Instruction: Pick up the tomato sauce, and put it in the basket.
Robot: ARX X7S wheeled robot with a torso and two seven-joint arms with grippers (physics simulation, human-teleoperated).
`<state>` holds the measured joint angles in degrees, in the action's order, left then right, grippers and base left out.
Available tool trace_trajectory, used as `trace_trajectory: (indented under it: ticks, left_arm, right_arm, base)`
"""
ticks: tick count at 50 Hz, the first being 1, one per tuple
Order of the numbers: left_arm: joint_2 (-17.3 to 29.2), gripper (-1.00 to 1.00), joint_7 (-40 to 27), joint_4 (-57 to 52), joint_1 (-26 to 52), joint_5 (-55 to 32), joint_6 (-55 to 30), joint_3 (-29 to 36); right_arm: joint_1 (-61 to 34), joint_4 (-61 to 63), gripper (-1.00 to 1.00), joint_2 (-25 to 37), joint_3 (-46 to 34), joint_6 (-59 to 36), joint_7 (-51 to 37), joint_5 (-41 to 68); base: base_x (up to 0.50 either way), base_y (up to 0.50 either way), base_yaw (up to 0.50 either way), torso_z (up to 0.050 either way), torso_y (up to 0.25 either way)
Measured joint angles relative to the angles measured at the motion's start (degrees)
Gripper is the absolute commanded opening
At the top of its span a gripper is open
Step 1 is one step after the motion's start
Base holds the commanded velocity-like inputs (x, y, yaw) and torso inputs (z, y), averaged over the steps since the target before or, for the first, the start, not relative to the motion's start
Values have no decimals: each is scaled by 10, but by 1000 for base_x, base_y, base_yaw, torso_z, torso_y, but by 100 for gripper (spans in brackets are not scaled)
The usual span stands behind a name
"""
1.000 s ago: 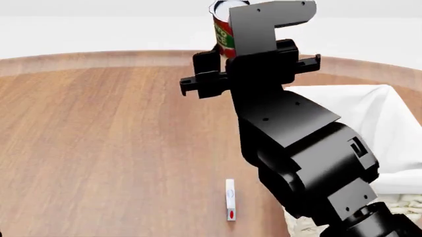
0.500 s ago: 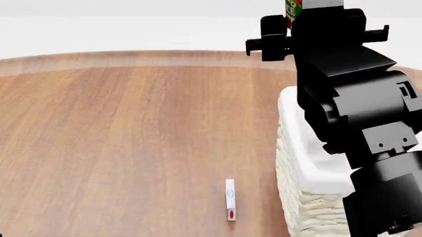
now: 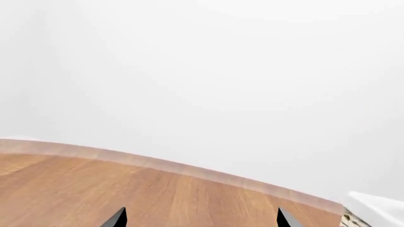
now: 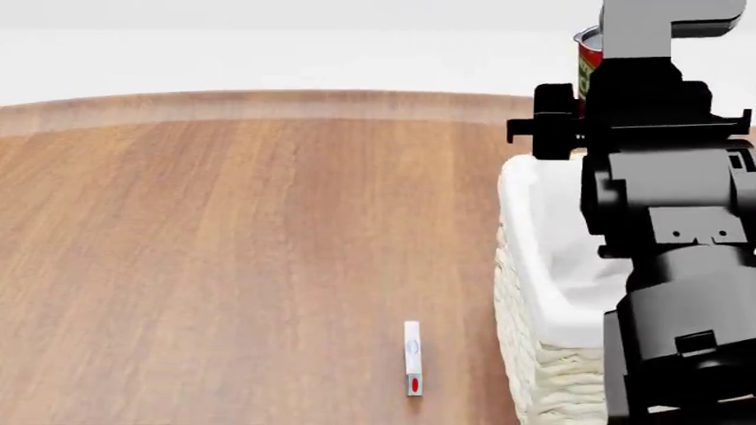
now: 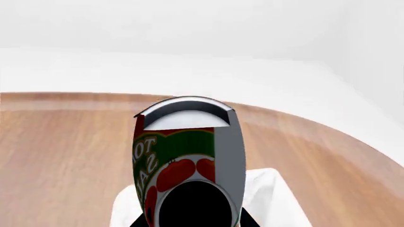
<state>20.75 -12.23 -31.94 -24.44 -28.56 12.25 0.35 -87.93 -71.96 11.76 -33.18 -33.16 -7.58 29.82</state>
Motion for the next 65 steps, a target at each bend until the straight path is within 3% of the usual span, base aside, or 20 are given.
trace_trajectory:
  ticks: [12, 23, 39, 65]
  left_arm:
    - [0, 100, -3, 0, 0, 0, -1, 2]
    - [1, 100, -4, 2, -3, 0, 3, 3]
    - [3, 100, -3, 10, -5, -2, 9, 0]
    - [5, 100, -7, 14, -7, 0, 13, 1]
  right_arm:
    - [-1, -25, -100, -14, 140, -74, 34, -161]
    - [-5, -30, -100, -18, 218, -125, 43, -239]
    - [-7, -30, -100, -7, 294, -167, 10, -277]
    - [20, -30, -100, 3, 342, -192, -6, -289]
  base:
    - [0, 0, 0, 0, 0]
    - [0, 0, 0, 0, 1]
    - [0, 0, 0, 0, 0]
    - [0, 0, 0, 0, 0]
